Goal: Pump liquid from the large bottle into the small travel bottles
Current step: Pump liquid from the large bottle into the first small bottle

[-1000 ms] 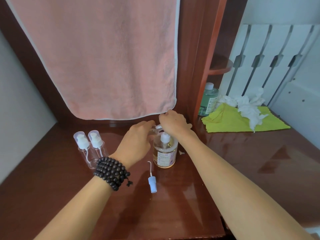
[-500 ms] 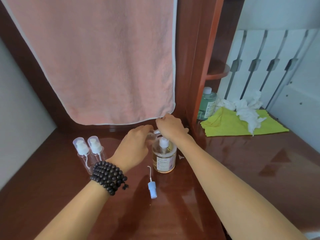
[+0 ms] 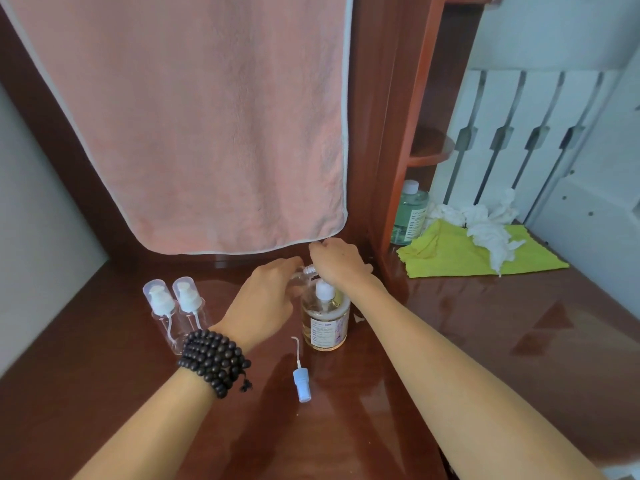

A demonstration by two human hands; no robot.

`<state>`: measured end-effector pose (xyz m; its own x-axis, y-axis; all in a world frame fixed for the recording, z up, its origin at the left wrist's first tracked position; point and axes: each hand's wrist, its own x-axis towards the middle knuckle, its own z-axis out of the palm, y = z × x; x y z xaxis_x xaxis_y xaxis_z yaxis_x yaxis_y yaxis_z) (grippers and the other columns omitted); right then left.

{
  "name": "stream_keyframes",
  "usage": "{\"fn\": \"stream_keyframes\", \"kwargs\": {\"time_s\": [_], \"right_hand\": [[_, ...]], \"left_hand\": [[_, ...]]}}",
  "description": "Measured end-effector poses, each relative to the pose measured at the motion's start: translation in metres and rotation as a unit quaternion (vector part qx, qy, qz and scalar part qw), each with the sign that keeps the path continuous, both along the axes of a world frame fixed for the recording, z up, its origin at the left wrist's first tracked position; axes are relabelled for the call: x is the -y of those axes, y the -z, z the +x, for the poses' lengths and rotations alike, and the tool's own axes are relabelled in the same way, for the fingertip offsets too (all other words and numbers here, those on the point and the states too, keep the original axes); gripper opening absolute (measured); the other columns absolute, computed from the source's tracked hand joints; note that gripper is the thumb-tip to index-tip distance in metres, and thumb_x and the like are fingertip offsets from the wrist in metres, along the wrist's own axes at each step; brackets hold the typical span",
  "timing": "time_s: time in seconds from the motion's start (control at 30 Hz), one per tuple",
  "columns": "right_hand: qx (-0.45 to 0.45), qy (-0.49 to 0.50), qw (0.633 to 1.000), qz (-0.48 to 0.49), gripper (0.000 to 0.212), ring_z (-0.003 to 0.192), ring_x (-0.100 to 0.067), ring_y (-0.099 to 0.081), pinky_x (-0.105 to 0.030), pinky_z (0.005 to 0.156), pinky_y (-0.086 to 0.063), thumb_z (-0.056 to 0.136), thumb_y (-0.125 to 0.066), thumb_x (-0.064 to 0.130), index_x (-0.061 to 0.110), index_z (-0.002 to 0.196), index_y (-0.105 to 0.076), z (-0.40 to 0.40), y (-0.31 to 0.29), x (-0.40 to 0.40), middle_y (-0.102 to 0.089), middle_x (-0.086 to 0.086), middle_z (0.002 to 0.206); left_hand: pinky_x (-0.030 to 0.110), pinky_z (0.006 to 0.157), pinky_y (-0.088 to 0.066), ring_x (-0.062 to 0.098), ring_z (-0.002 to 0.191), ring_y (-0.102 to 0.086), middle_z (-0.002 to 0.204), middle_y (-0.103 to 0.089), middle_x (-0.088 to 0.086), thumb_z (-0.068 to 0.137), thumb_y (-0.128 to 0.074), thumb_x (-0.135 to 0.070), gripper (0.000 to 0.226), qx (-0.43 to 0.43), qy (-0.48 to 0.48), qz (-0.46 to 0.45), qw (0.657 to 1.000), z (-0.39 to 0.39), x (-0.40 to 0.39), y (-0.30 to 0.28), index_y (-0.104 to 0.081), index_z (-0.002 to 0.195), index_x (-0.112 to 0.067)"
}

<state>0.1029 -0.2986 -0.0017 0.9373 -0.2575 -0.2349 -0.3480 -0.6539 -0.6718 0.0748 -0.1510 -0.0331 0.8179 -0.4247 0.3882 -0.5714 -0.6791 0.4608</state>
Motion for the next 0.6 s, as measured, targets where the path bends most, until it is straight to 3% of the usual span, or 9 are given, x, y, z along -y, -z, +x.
{"fn": "stream_keyframes", "kwargs": {"time_s": [0.1,0.23,0.43,0.6], "right_hand": [[-0.003,-0.008,1.0,-0.02,0.042,0.107,-0.031,-0.046,-0.048,0.094,-0.024,0.098,-0.032,0.035,0.014,0.121,-0.06,0.002,-0.004,0.001,-0.057,-0.009,0.124],[-0.024,-0.015,1.0,-0.011,0.041,0.12,-0.034,-0.051,-0.056,0.108,-0.031,0.084,-0.025,0.031,0.013,0.106,-0.055,0.002,0.003,-0.005,-0.056,-0.01,0.12],[-0.05,0.003,0.999,-0.006,0.028,0.104,-0.028,-0.042,-0.048,0.093,-0.022,0.095,-0.033,0.018,0.014,0.109,-0.057,0.007,0.015,0.002,-0.052,-0.006,0.111],[0.017,-0.003,0.999,-0.037,0.035,0.108,-0.031,-0.048,-0.053,0.101,-0.026,0.098,-0.034,0.029,0.015,0.119,-0.059,0.007,0.004,0.005,-0.058,-0.008,0.121]], "left_hand": [[0.044,0.078,-0.053,0.023,0.096,-0.065,0.1,-0.066,0.001,0.085,-0.062,-0.003,0.028,0.012,0.001,0.001,1.0,0.0,0.002,-0.004,-0.056,0.108,-0.018],[0.044,0.075,-0.052,0.025,0.089,-0.064,0.096,-0.065,0.003,0.083,-0.064,-0.001,0.029,0.026,-0.018,-0.004,0.999,-0.003,0.004,0.003,-0.06,0.109,-0.013],[0.045,0.069,-0.052,0.028,0.082,-0.062,0.091,-0.063,0.004,0.085,-0.062,-0.003,0.025,0.029,-0.027,0.007,0.999,-0.007,0.006,0.013,-0.059,0.107,-0.011],[0.046,0.074,-0.052,0.028,0.089,-0.062,0.097,-0.062,0.004,0.083,-0.063,-0.001,0.034,0.04,-0.015,0.019,0.999,-0.002,0.002,0.002,-0.057,0.114,-0.013]]}}
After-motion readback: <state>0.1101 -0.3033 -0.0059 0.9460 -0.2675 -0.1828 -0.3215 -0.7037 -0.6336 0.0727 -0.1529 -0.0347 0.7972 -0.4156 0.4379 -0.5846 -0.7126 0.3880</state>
